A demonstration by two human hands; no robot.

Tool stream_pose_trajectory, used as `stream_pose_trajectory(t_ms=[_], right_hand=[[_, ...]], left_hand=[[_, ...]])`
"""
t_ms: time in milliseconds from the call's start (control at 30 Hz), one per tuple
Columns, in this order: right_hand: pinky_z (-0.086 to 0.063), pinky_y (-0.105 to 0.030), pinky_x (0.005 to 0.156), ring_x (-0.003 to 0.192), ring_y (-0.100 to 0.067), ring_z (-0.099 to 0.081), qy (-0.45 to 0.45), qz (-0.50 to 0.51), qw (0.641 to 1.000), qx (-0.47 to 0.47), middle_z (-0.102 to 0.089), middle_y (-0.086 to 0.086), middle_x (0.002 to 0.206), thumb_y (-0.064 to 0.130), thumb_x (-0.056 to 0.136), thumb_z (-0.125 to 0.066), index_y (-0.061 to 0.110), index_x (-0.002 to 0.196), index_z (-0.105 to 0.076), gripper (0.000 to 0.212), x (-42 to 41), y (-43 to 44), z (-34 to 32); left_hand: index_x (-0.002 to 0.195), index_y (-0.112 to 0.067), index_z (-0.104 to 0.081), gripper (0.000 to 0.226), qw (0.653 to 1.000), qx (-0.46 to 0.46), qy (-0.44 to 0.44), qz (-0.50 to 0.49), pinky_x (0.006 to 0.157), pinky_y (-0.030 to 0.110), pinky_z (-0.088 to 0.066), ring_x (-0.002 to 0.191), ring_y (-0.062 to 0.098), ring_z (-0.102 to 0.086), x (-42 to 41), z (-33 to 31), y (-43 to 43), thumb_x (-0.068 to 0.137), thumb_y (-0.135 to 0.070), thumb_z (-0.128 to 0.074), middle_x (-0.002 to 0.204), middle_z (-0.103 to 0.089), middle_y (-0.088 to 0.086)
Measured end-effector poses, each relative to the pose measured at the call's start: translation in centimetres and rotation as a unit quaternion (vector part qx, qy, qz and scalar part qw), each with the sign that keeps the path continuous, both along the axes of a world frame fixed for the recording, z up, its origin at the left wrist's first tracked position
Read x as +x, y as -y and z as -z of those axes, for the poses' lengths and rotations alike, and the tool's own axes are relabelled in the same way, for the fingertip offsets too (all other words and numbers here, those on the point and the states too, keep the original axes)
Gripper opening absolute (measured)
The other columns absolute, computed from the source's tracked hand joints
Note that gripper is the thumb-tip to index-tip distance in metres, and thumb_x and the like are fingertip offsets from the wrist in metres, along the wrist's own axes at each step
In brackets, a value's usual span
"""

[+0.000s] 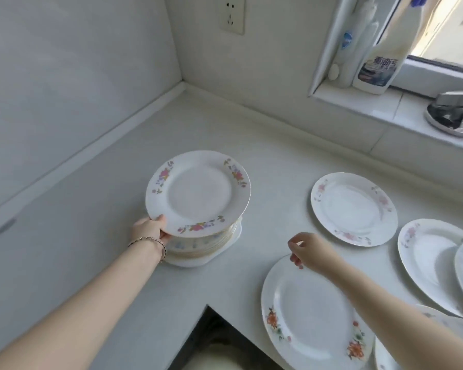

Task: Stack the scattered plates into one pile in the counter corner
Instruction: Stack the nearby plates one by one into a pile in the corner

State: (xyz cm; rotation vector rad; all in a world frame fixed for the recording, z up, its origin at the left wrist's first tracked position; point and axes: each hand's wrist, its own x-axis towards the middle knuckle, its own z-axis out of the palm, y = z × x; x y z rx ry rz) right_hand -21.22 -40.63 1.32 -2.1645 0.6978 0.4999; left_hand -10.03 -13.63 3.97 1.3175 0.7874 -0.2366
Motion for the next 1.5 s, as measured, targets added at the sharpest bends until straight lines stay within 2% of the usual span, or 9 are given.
stream_pose_trajectory(t_ms=[100,233,333,433,600,800,1033,1233,1500], right_hand=[[-0.038,-0.012,0.042,0.054,-0.006,-0.055,-0.021,-0.008,1.0,-0.008,-0.069,-0.001,0.073,0.018,0.089,-0.044,0.016,0.095,-0.06,0.017,1.9,-2.3,0.4],[-0.045,-0.02,0.056,0.06,-0.013,-0.06,-0.034,0.002,0.999,-0.014,-0.068,0.002,0.067,0.018,0.089,-0.045,0.016,0.097,-0.061,0.018,3.4,-4.0,0.9],[-0.043,-0.02,0.054,0.061,-0.015,-0.06,-0.039,0.009,0.999,-0.026,-0.067,0.002,0.067,0.018,0.089,-0.045,0.015,0.096,-0.061,0.017,3.8,-4.5,1.0],[-0.038,-0.012,0.039,0.061,-0.013,-0.06,-0.05,0.003,0.998,-0.041,-0.069,0.001,0.072,0.019,0.089,-0.045,0.016,0.099,-0.061,0.019,3.9,-4.7,0.7],[-0.028,-0.007,0.027,0.067,-0.011,-0.061,-0.067,-0.017,0.995,-0.065,-0.074,-0.001,0.084,0.022,0.091,-0.043,0.018,0.102,-0.06,0.021,4.0,-4.6,0.0],[-0.04,-0.015,0.046,0.062,-0.01,-0.061,-0.064,-0.027,0.996,-0.056,-0.07,0.003,0.072,0.02,0.091,-0.045,0.017,0.101,-0.06,0.018,3.4,-4.1,0.8],[-0.043,-0.018,0.052,0.061,-0.009,-0.06,-0.058,-0.022,0.997,-0.043,-0.067,0.005,0.069,0.019,0.092,-0.045,0.02,0.095,-0.057,0.012,2.8,-3.5,1.5],[-0.041,-0.016,0.05,0.058,-0.005,-0.059,-0.07,-0.021,0.997,-0.034,-0.064,0.007,0.067,0.02,0.093,-0.044,0.016,0.103,-0.059,0.018,2.6,-3.5,1.9],[-0.043,-0.013,0.051,0.059,-0.005,-0.06,-0.08,-0.025,0.996,-0.01,-0.064,0.007,0.069,0.019,0.094,-0.044,0.012,0.11,-0.059,0.023,1.8,-4.0,3.0]], left_hand=[[0.092,0.005,-0.057,0.013,1.0,0.012,-0.019,-0.002,0.099,0.049,-0.042,0.092,0.028,-0.053,1.1,0.7,-2.4,0.093,0.008,-0.044,0.073,-0.051,0.009],[0.097,-0.004,-0.054,0.016,0.999,0.018,-0.028,0.022,0.088,0.046,-0.045,0.066,0.023,-0.053,2.2,2.1,-3.8,0.092,0.009,-0.044,0.072,-0.052,0.007],[0.078,-0.001,-0.054,0.015,0.997,0.041,-0.048,0.055,0.061,0.035,-0.057,0.07,0.025,-0.056,2.3,3.2,-4.6,0.089,0.008,-0.049,0.071,-0.054,0.007],[0.061,-0.007,-0.051,0.013,0.983,0.13,-0.052,0.12,0.082,0.048,-0.056,0.081,0.033,-0.063,2.8,4.4,-5.4,0.068,-0.011,-0.061,0.075,-0.06,0.019],[0.086,-0.005,-0.042,0.014,0.894,0.371,-0.021,0.25,0.067,0.037,-0.045,0.078,0.036,-0.059,2.5,2.8,-5.1,0.087,-0.017,-0.048,0.084,-0.058,0.018],[0.106,0.002,-0.038,0.027,0.845,0.446,-0.005,0.294,0.068,0.035,-0.037,0.098,0.043,-0.058,1.5,3.0,-3.9,0.091,-0.018,-0.047,0.11,-0.059,0.028],[0.123,-0.001,-0.042,0.04,0.861,0.409,-0.061,0.295,0.086,0.034,-0.042,0.097,0.035,-0.052,1.4,3.0,-3.7,0.087,-0.017,-0.051,0.133,-0.034,0.021],[0.149,-0.01,-0.02,0.062,0.953,0.249,0.068,0.16,0.108,0.025,-0.024,0.146,0.022,-0.018,2.5,5.1,-3.4,0.095,-0.034,-0.04,0.159,-0.014,0.006],[0.143,-0.015,-0.036,0.049,0.974,0.219,0.047,0.014,0.106,0.043,-0.042,0.123,0.031,-0.053,2.7,7.9,-2.5,0.095,-0.02,-0.04,0.139,-0.052,0.01]])
